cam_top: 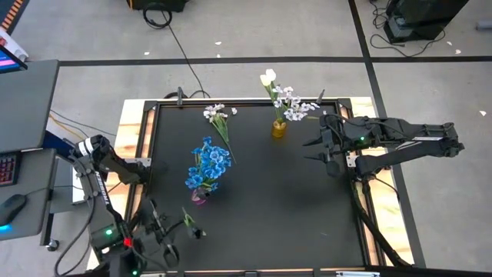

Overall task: Sort flowers into vase by color
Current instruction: Put the black tulip into the violet vase

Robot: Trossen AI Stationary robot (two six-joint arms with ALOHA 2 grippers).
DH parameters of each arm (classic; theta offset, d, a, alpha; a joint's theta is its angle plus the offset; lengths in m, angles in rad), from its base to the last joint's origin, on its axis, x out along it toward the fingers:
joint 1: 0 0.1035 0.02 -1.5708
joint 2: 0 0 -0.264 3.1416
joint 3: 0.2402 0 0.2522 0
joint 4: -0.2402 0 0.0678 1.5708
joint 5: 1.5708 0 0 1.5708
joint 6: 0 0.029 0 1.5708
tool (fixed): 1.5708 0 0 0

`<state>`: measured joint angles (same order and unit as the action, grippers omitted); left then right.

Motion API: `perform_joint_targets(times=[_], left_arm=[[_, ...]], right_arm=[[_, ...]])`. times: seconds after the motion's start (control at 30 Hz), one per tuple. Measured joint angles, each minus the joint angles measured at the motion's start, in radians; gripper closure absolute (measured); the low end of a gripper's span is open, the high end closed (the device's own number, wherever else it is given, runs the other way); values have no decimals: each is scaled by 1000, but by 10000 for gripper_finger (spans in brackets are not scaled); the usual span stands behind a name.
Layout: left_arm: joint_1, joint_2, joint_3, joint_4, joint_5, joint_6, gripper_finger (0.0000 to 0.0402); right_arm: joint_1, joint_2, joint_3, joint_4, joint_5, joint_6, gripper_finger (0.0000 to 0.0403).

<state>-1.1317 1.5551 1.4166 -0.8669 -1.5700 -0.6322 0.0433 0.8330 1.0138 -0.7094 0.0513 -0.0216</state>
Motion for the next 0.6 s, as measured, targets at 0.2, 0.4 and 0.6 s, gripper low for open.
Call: perform_joint_targets(times=[0.2, 0.4, 0.6], left_arm=[[0, 0, 0, -392, 1, -452, 381], [0, 0, 0, -637, 1, -722, 381], [0, -1, 0, -704, 1, -846, 381]], right_arm=[[0, 0, 0, 0, 0, 0, 213], [0, 0, 0, 0, 0, 0, 213], [0, 0, 0, 1, -1, 0, 213]])
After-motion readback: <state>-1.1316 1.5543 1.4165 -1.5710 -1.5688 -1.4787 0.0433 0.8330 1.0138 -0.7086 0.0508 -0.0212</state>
